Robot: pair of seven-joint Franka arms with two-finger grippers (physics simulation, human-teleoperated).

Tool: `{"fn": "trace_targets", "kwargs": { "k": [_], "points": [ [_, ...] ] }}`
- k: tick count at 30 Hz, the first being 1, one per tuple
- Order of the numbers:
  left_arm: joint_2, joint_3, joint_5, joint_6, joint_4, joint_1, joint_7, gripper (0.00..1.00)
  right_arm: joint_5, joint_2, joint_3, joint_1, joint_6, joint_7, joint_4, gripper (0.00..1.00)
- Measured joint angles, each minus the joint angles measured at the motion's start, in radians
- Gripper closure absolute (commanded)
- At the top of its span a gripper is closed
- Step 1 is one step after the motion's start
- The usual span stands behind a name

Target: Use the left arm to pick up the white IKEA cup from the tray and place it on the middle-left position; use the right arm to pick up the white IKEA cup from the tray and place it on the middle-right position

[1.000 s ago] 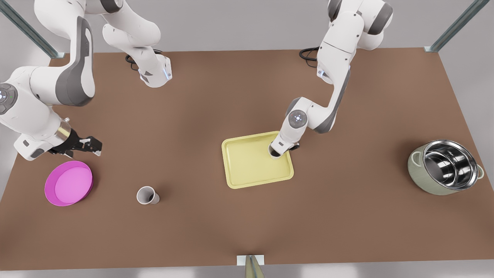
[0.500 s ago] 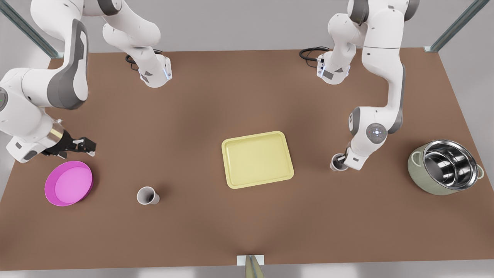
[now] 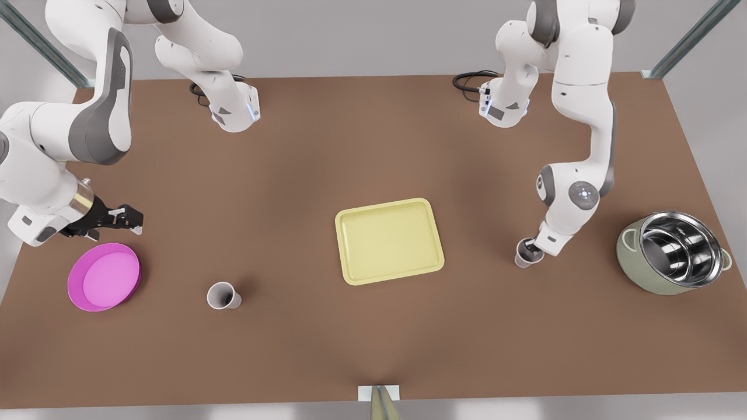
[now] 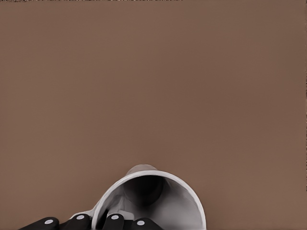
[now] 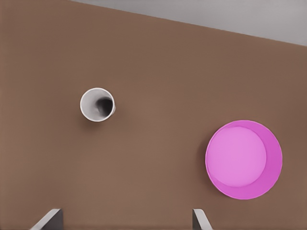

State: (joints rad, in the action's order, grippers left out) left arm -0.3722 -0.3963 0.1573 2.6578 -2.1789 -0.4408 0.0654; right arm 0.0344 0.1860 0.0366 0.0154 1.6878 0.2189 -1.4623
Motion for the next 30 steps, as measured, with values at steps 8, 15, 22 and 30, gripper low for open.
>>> {"fn": "trace_targets", "kwargs": {
  "k": [8, 15, 22, 30],
  "points": [
    [-0.013, 0.002, 0.033, 0.043, 0.000, 0.000, -0.087, 0.00, 0.000, -0.001, -0.003, 0.000, 0.000, 0.020, 0.001, 0.00],
    [0.047, -0.002, 0.036, 0.027, 0.000, -0.001, -0.148, 0.00, 0.000, 0.001, -0.006, -0.001, 0.000, 0.029, 0.001, 0.00],
    [0.272, -0.060, -0.052, -0.507, 0.476, -0.021, -0.165, 0.00, 0.001, 0.002, -0.006, -0.002, 0.000, 0.033, 0.001, 0.00],
    [0.231, 0.197, -0.023, -0.826, 0.613, 0.265, -0.159, 0.00, 0.002, 0.002, -0.010, -0.001, 0.000, 0.036, 0.001, 0.00]
  ]
}}
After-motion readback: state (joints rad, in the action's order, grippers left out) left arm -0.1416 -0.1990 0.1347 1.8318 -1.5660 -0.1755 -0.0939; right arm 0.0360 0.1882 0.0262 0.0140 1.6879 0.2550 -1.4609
